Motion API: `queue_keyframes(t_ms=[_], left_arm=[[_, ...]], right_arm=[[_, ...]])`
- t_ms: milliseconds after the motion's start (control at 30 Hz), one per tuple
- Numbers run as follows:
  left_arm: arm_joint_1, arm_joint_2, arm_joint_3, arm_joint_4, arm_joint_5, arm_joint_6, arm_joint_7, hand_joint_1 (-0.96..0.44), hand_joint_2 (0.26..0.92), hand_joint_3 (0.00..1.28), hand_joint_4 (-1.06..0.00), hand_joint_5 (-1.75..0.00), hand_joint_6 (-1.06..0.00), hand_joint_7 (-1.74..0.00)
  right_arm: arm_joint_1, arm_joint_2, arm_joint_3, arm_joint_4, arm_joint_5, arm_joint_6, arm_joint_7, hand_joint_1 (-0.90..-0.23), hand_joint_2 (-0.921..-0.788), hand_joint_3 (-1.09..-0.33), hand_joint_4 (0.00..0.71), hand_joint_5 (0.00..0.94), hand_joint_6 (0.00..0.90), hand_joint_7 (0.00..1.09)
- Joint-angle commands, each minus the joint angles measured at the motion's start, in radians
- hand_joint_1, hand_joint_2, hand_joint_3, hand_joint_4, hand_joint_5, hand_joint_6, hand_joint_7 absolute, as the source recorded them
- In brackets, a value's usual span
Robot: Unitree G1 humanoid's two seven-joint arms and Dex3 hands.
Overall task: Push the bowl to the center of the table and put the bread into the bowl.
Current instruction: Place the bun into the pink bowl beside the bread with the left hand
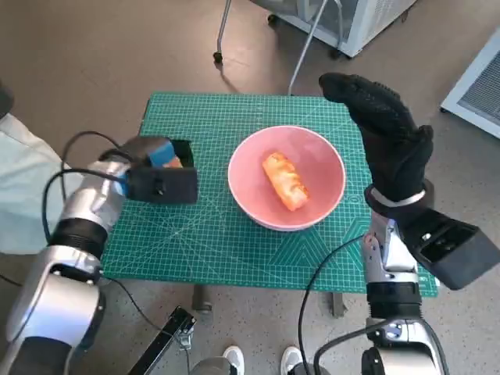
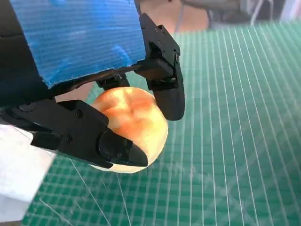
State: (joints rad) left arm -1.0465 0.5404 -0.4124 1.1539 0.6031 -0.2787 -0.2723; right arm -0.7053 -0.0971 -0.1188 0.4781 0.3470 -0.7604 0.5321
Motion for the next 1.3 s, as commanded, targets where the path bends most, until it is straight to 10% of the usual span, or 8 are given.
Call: queue_keyframes(t_ms=[33,667,1233,1300], left_arm=[[-0.036,0.031,0.046,-0.079,-0.047,-0.028,-0.008,0.0,0.92,0.12,-0.6,-1.19,-0.59,-1.27],[0.101,-0.021,0.153,-0.693,-0.168,-0.063,-0.023,0.0,0.92,0.1,-0.64,-1.17,-0.6,-1.24],[0.12,-0.139,0.052,-0.652,-0.166,-0.058,-0.16,0.0,0.921,0.2,-0.53,-1.35,-0.5,-1.28],[0.121,-0.14,0.048,-0.661,-0.171,-0.003,-0.218,-0.17,0.921,0.26,-0.41,-1.08,-0.44,-1.4]], right_arm=[[0.013,0.0,0.0,0.011,-0.001,0.013,0.006,-0.69,-0.921,-0.777,0.308,0.034,0.004,0.93],[0.001,-0.002,0.002,0.007,0.006,0.036,0.013,-0.687,-0.921,-0.781,0.299,0.032,-0.001,0.92],[0.017,-0.003,0.001,-0.019,0.011,0.043,0.017,-0.691,-0.921,-0.779,0.304,0.037,-0.001,0.92],[0.019,-0.005,0.0,-0.023,0.011,0.044,0.016,-0.695,-0.921,-0.777,0.305,0.038,-0.001,0.92]])
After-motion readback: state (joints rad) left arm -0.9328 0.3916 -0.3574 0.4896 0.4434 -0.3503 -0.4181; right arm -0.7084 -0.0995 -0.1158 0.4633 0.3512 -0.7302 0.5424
